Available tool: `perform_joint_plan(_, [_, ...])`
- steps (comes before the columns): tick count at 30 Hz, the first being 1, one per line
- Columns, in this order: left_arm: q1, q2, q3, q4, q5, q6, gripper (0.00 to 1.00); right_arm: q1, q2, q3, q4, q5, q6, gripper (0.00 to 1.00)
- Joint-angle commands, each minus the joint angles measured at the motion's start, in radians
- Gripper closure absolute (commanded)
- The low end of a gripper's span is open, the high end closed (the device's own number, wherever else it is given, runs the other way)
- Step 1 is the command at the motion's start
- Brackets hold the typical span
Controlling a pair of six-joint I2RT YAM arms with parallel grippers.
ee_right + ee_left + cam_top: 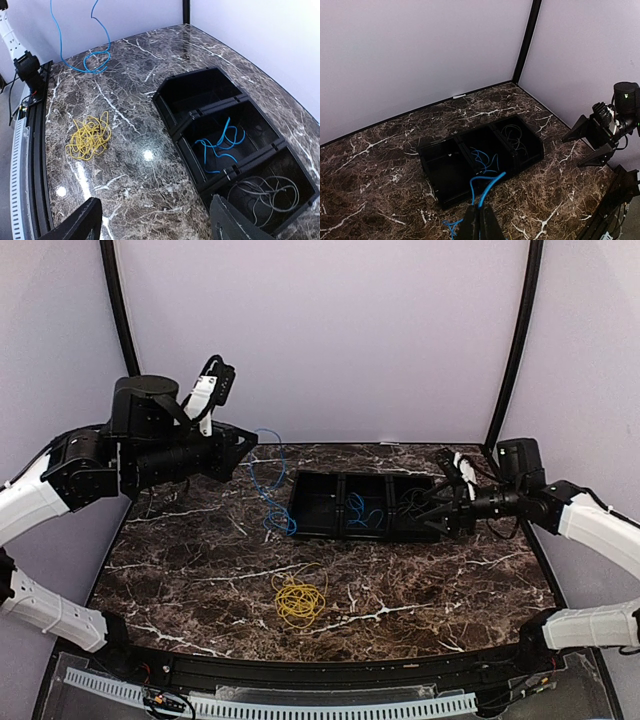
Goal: Untangle the cables
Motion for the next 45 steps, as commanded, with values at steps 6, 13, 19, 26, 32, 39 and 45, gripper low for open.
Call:
perform_joint_plan(6, [0.137,0.108,0.028,0.069,0.219,0.009,0.99,-0.103,-0.084,-0.094,0.117,0.03,-0.01,0.25])
perform_joint_plan(13, [0.191,0.219,0.084,0.14,0.352,0.024,0.99,-0.109,-0.078,-0.107,0.117,0.025,-0.033,0.26])
perform_joint_plan(19, [0.205,0.391,0.213,0.131,0.454,0.031,1.0,-0.114,-0.055,-0.098,0.105,0.046,-0.051,0.26])
perform_joint_plan(26, [0.22,0.546,0.374,0.128,0.519,0.03,1.0,-0.117,-0.034,-0.091,0.1,0.051,-0.063,0.26])
perform_joint_plan(32, [0.243,0.636,0.478,0.151,0.584,0.021,1.0,-0.132,-0.059,-0.11,0.109,0.079,-0.083,0.26])
perform_joint_plan(39, [0.255,0.762,0.604,0.157,0.664,0.009,1.0,-0.14,-0.073,-0.12,0.119,0.118,-0.107,0.25])
perform_joint_plan(45, [0.277,0.848,0.627,0.201,0.713,-0.023,1.0,-0.146,-0.089,-0.124,0.118,0.118,-0.113,0.25])
